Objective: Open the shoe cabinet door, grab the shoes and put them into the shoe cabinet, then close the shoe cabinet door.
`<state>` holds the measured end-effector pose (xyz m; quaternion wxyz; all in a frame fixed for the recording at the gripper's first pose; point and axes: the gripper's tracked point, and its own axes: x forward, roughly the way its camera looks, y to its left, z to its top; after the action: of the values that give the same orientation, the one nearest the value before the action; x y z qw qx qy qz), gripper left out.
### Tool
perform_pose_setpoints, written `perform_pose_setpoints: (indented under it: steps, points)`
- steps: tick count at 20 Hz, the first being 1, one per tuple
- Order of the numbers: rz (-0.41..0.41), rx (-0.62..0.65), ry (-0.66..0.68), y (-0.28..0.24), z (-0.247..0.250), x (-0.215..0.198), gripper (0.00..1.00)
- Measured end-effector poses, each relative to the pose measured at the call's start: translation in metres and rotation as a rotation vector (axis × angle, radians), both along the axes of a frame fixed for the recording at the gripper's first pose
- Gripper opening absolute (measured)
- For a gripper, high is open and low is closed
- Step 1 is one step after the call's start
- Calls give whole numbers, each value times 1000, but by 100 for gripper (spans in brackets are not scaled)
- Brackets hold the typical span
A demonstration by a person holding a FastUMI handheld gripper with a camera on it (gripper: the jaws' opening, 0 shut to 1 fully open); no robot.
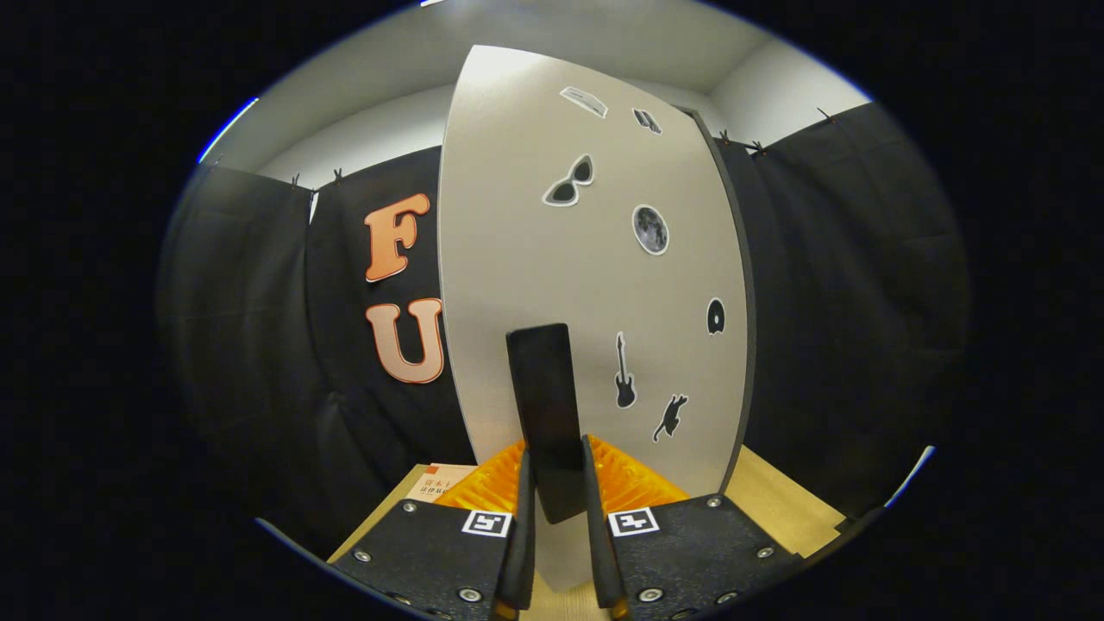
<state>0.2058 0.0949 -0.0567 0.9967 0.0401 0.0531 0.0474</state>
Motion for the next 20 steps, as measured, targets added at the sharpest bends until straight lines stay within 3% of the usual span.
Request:
perform_pose_setpoints:
  steps: [20]
  points:
    - [-88, 18, 25, -47, -3, -28, 26]
